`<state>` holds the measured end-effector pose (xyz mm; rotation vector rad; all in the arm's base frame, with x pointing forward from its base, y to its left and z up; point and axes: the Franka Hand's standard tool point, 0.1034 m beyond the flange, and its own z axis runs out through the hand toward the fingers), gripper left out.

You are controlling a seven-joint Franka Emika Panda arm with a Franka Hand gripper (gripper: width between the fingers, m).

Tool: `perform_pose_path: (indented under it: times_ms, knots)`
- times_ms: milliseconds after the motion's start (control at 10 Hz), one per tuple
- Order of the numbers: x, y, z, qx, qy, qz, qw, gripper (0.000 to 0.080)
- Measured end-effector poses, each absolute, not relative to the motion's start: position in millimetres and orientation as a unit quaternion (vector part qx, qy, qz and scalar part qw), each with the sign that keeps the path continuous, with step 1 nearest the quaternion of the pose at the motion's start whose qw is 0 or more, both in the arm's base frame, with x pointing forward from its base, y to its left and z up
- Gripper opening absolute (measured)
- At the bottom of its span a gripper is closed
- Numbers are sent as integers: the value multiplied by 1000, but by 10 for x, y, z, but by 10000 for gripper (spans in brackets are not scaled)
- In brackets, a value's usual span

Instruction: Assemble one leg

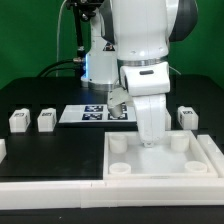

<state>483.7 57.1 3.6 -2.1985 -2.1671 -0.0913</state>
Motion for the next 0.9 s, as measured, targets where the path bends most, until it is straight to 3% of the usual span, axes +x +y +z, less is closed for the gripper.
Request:
perform_pose_path:
  times_ms: [100, 200, 300, 400, 500, 600, 900]
  knots:
    - [4837, 568, 35, -712, -701, -29, 27, 54]
    - [4837, 567, 35, -712, -701, -29, 27, 309]
    - [4837, 566, 35, -712, -701, -29, 27, 309]
    - [4837, 566, 36, -712, -701, -29, 26, 497]
    - [4838, 566, 37, -712, -701, -30, 26, 497]
    - [4839, 566, 37, -712, -701, -30, 26, 614]
    - [4839, 565, 38, -712, -701, -30, 26, 648]
